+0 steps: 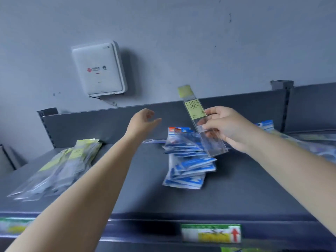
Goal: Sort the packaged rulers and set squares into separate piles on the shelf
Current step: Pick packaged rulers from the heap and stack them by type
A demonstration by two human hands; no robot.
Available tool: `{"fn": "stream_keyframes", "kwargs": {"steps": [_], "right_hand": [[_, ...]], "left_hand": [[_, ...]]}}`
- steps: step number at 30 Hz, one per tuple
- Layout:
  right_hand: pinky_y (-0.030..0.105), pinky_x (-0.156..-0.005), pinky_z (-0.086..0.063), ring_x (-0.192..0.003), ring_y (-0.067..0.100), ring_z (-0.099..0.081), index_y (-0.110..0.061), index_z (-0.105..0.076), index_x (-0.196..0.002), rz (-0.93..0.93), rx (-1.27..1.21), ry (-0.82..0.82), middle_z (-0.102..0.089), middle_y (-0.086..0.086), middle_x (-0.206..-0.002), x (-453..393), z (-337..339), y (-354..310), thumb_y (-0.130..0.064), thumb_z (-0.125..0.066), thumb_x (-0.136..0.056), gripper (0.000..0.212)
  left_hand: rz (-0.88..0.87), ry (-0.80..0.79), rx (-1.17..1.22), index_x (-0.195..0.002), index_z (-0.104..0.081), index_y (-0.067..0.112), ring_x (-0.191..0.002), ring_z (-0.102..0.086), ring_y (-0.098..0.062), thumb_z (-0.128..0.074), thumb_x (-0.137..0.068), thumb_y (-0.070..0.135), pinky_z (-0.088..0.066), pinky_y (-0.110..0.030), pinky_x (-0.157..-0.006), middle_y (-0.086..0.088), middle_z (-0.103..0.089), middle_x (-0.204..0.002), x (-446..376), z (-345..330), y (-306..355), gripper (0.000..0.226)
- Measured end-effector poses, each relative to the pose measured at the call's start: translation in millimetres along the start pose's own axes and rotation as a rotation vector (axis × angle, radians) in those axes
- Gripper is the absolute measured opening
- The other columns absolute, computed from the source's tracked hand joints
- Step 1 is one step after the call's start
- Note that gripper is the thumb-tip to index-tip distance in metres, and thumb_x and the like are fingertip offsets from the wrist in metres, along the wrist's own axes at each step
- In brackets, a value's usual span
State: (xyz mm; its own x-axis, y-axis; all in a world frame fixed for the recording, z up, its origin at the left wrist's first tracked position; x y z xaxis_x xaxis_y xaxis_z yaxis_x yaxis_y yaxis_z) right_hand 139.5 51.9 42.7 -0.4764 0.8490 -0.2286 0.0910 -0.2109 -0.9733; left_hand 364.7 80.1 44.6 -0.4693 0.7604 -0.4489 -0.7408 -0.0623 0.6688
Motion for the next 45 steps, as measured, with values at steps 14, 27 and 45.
{"fn": "stream_keyframes", "kwargs": {"steps": [14,27,45], "right_hand": [[0.024,-0.065,-0.050,-0.062,0.017,-0.055,-0.011,-0.054,-0.080,-0.124,0.090,-0.250,-0.061,0.009,-0.083,-48,-278,21,0.013,-0.058,-0.082,0.024],[0.034,-0.076,-0.043,-0.111,0.026,-0.049,-0.012,-0.044,-0.125,0.306,1.357,-0.176,-0.049,0.004,-0.122,-47,-311,19,-0.021,-0.046,-0.093,0.033],[0.034,-0.081,-0.030,-0.115,0.025,-0.042,-0.016,-0.041,-0.126,0.391,1.920,0.087,-0.045,0.004,-0.125,24,-72,1,-0.034,-0.039,-0.095,0.036]], "left_hand": [[-0.131,-0.009,-0.913,-0.133,-0.044,0.024,-0.123,-0.044,-0.023,-0.048,-0.092,0.045,-0.033,-0.035,-0.097,0.002,-0.051,-0.132,19,199,-189,0.047],[-0.212,-0.032,-0.874,-0.128,-0.046,0.022,-0.116,-0.049,-0.022,-0.045,-0.094,0.042,-0.038,-0.034,-0.091,0.003,-0.057,-0.123,27,202,-200,0.040],[-0.618,-0.073,-0.783,-0.121,-0.048,0.019,-0.110,-0.050,-0.023,-0.044,-0.093,0.042,-0.035,-0.030,-0.086,0.003,-0.057,-0.115,51,14,8,0.037]]}}
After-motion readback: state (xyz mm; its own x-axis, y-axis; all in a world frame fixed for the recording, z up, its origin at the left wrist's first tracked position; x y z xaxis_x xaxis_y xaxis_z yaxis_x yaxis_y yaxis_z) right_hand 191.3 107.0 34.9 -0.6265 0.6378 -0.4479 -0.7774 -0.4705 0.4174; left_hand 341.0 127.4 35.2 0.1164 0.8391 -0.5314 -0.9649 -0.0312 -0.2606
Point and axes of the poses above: each hand's wrist, its own x-axis away from the middle knuckle, its own z-axis out of the back of the hand, y = z × x, the point moved 2 cm from there along -x, towards the middle knuckle
